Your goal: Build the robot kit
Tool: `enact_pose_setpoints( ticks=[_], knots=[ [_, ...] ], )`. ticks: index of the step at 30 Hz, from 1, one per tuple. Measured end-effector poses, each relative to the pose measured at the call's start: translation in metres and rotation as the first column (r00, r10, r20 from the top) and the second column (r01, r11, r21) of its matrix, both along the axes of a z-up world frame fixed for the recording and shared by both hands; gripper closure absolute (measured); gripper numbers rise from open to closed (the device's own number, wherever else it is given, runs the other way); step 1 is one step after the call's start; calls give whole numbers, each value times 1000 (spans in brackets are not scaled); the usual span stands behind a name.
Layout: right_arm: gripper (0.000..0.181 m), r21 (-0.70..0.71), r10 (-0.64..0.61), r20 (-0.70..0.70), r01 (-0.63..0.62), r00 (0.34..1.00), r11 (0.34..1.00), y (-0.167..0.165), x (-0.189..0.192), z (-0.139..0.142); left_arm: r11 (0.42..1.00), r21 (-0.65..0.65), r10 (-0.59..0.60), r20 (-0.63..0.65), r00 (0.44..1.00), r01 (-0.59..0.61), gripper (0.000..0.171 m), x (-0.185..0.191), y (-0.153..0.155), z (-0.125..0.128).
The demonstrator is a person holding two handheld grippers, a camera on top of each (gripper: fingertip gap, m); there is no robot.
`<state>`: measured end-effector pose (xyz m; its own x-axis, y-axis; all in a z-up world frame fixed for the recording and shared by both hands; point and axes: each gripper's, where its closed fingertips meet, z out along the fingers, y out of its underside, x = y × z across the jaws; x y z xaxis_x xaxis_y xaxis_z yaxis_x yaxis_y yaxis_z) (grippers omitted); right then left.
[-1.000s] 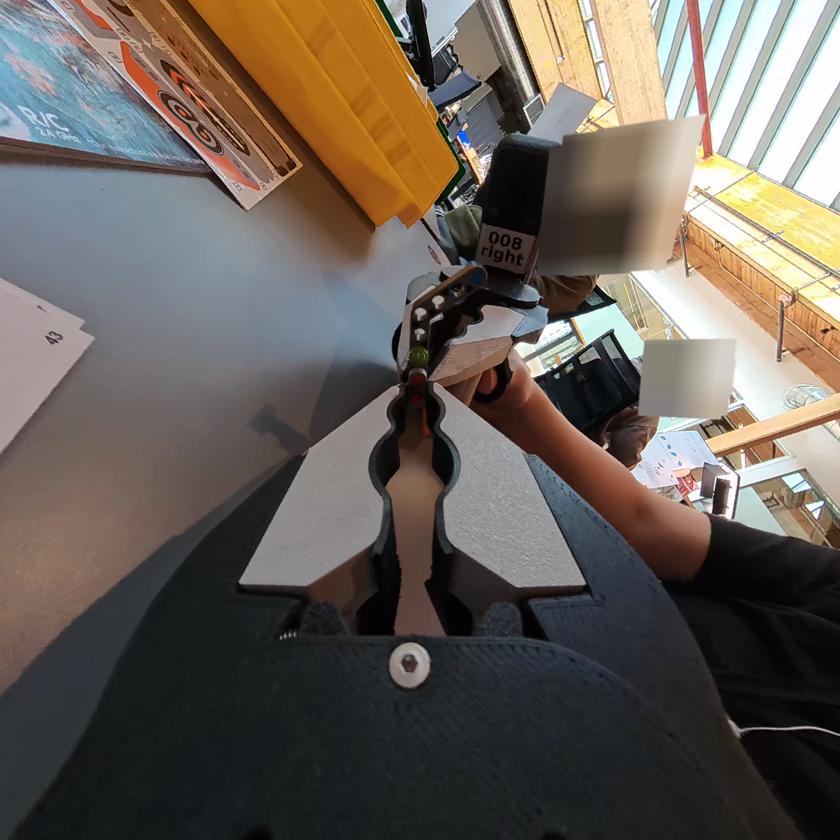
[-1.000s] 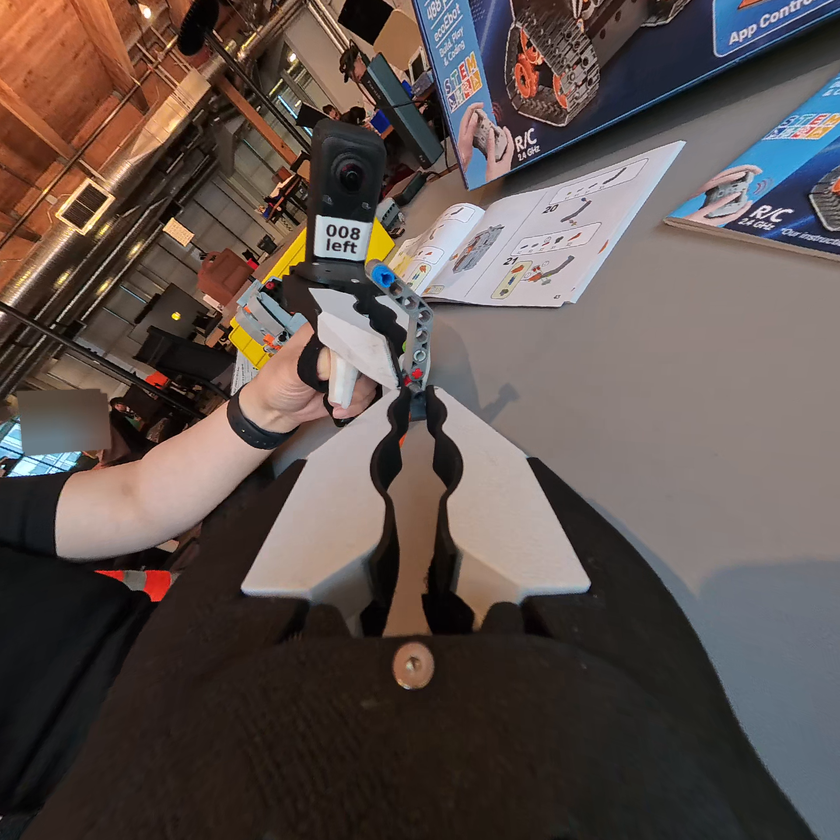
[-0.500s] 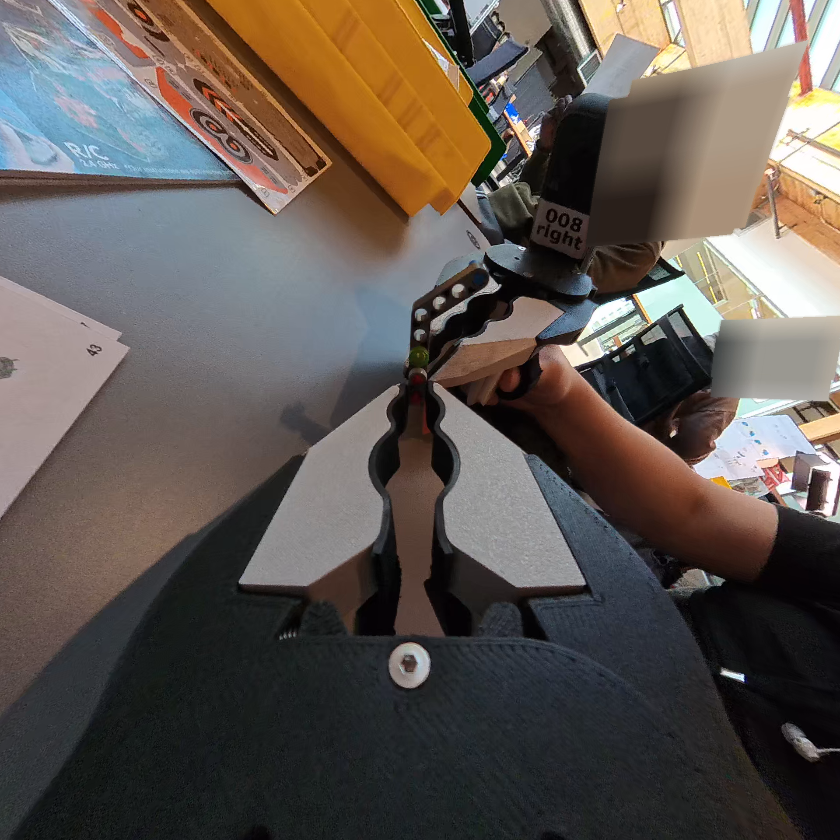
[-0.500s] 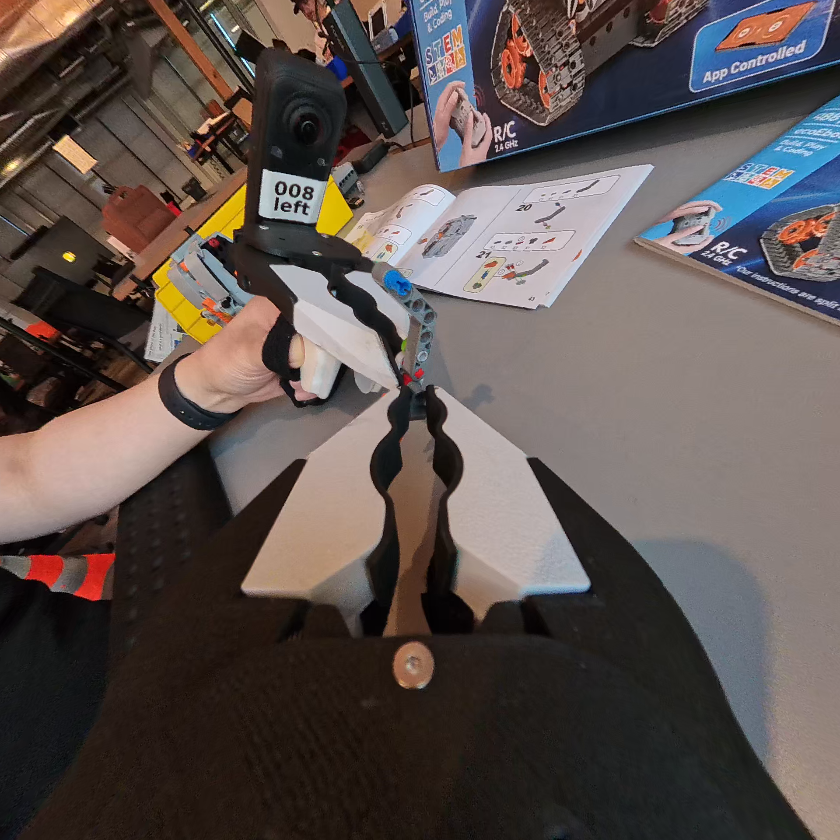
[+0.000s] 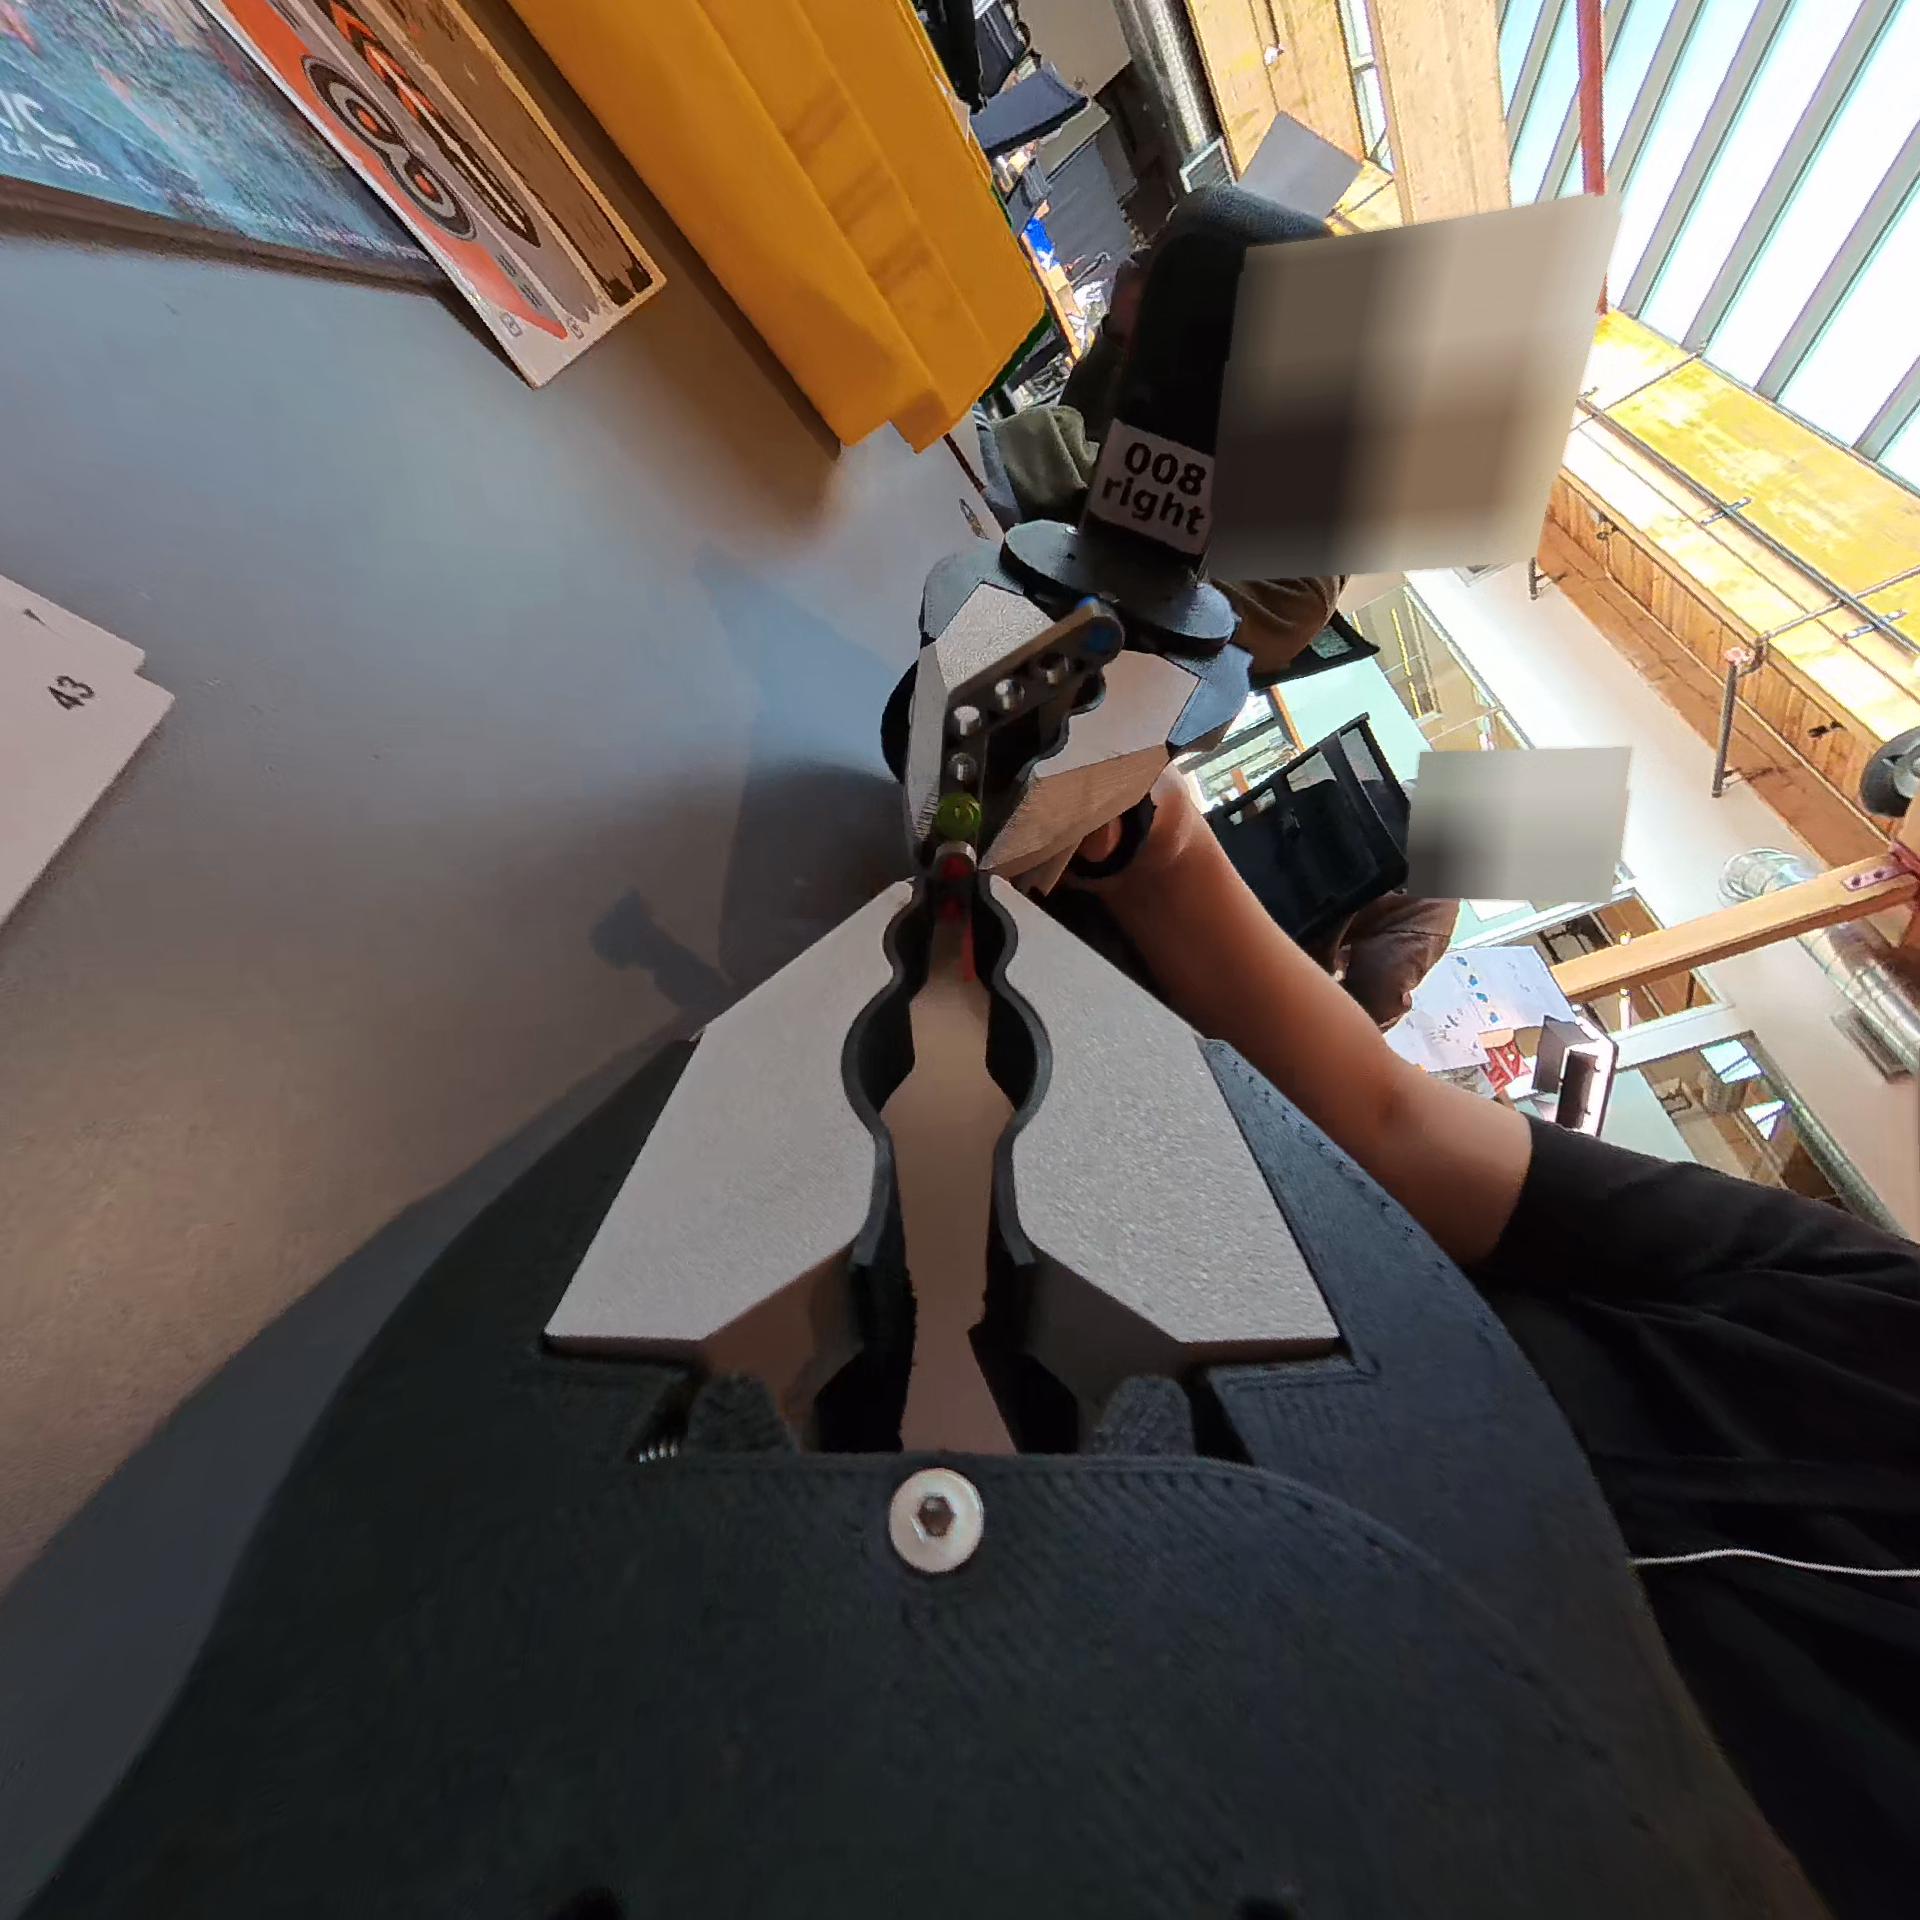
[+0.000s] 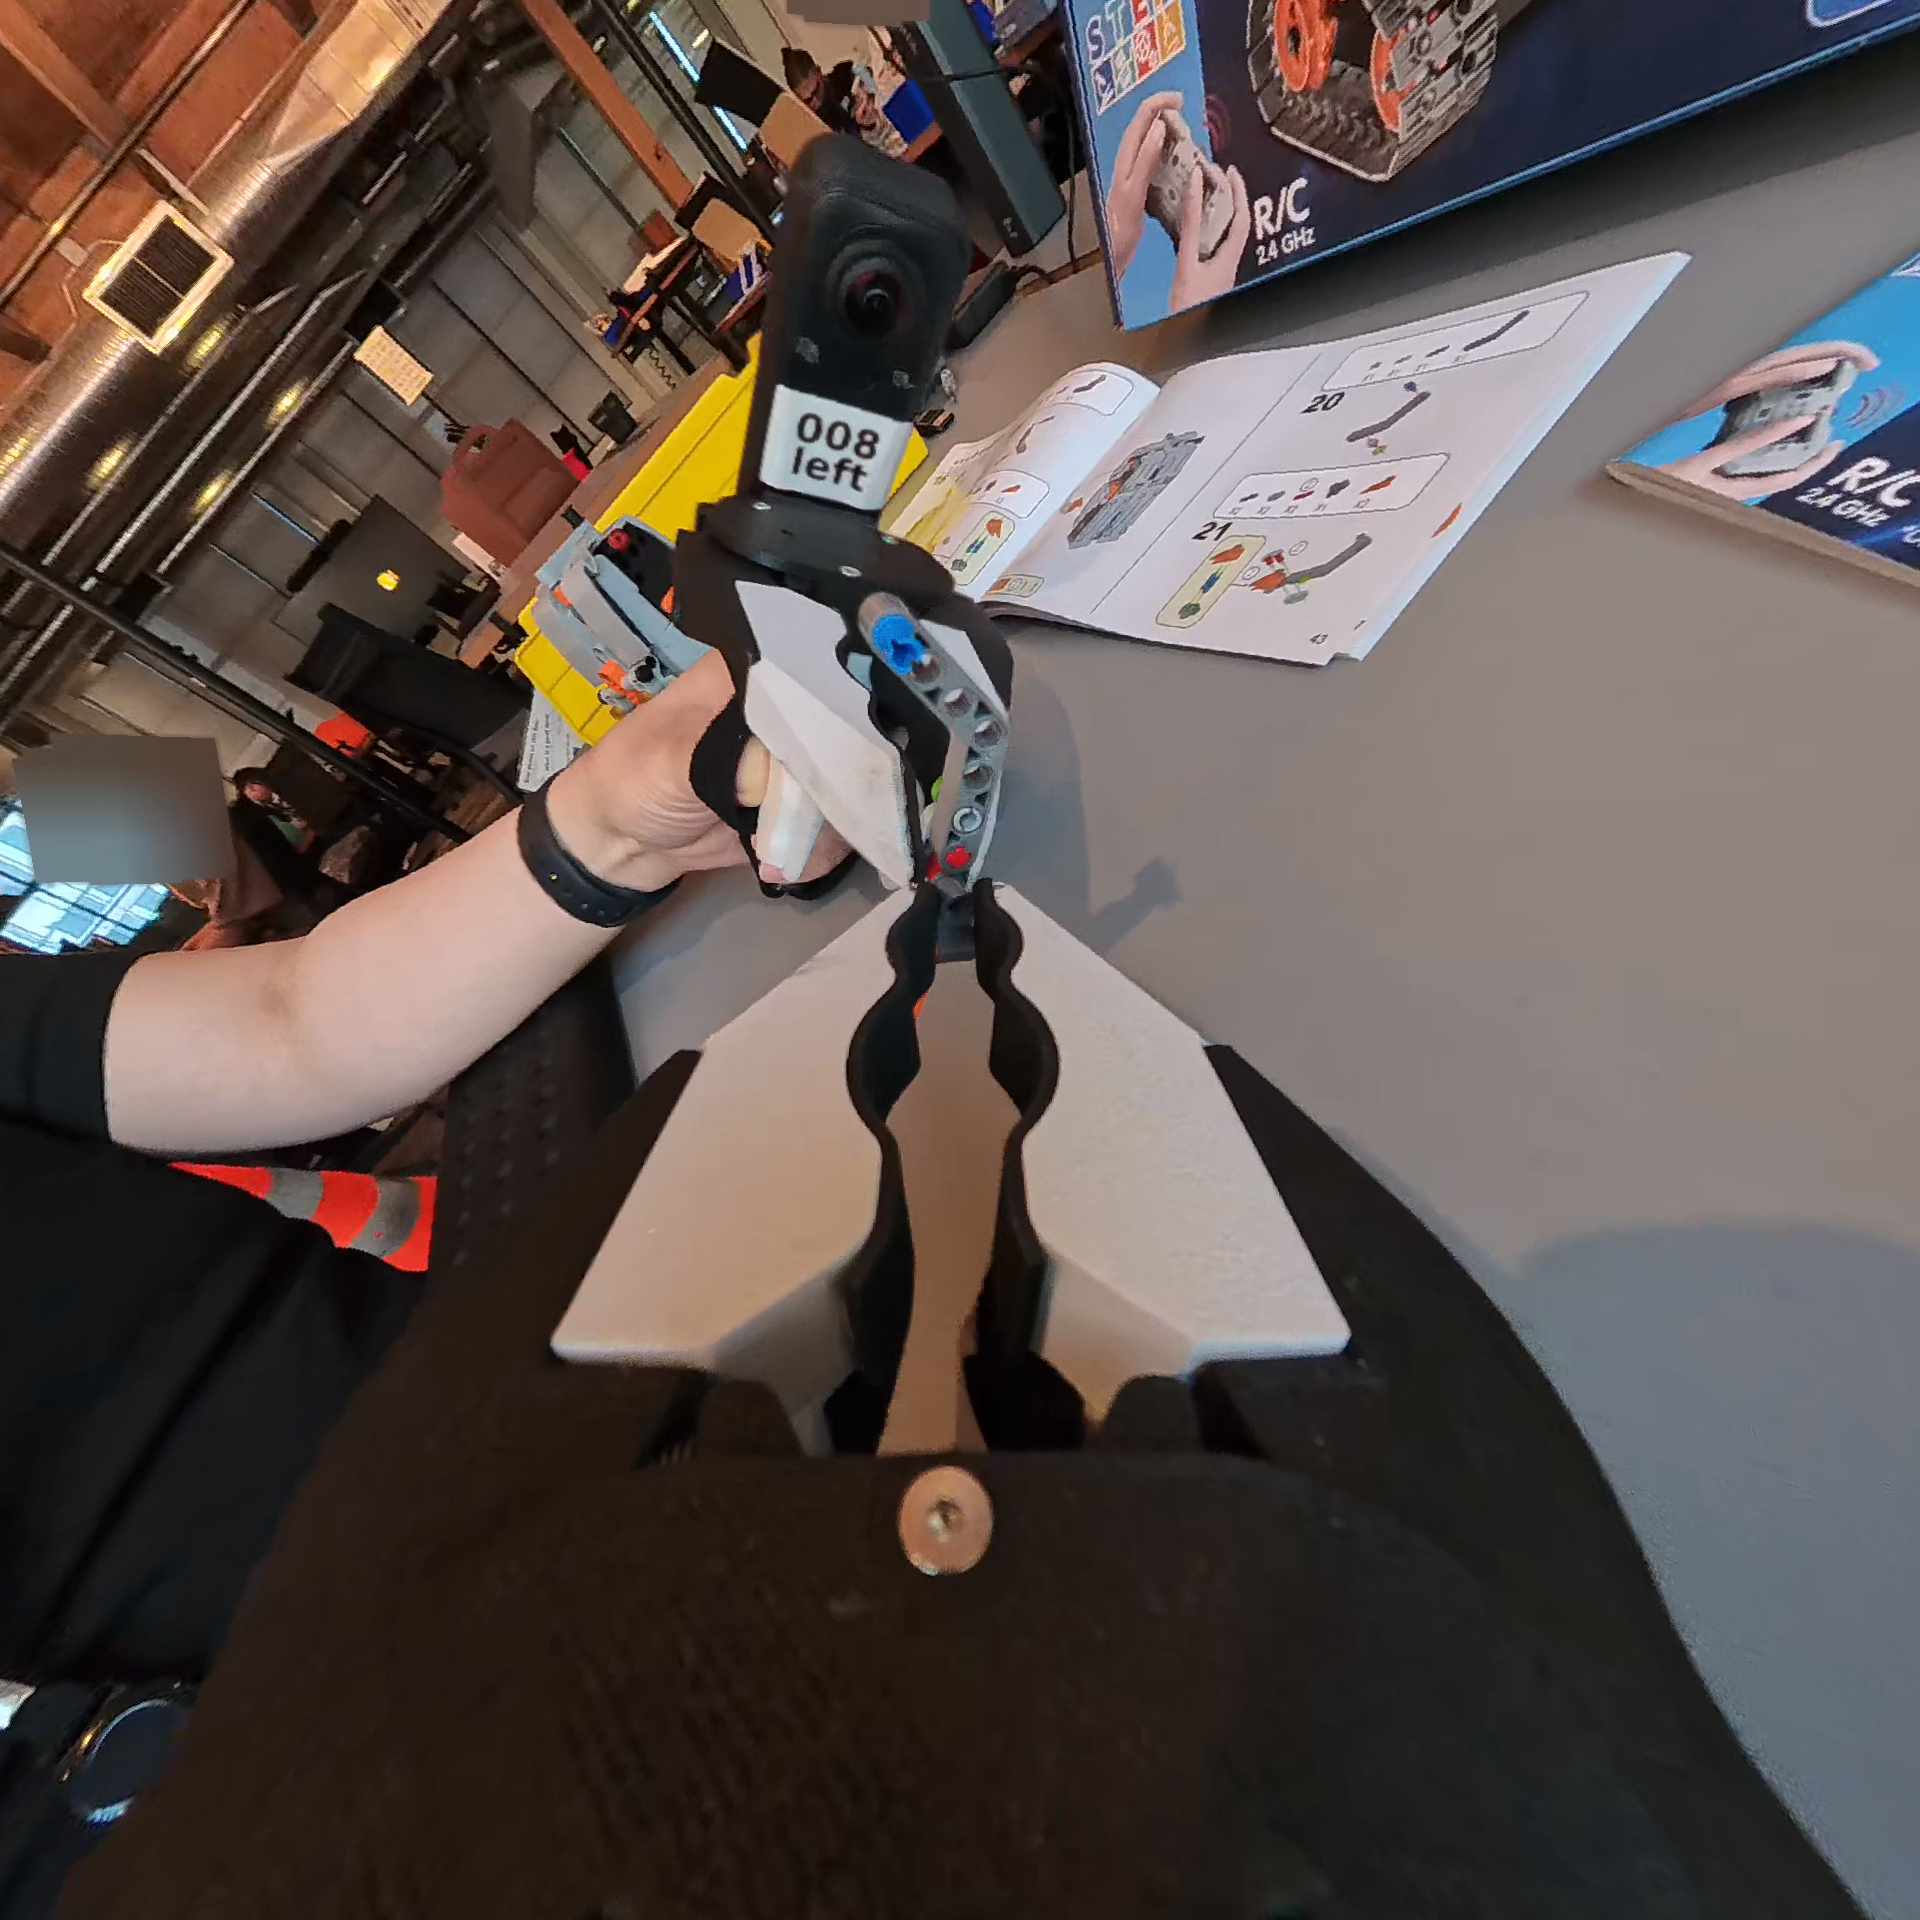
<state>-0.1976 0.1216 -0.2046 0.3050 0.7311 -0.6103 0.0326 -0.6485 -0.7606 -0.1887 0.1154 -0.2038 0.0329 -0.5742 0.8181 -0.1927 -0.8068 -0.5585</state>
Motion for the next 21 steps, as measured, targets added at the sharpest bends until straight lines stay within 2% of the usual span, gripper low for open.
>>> enact_pose_setpoints(
  ticks=[7,21],
  knots=[
    [175,-20,25,-21,-26,999,999,-2,-1,1,999,-34,-24,36,999,26,166,0,-2,1],
    [175,52,-69,101,64,992,997,4,-3,-9,997,36,70,-43,997,-68,165,-1,7,-8]
  ],
)
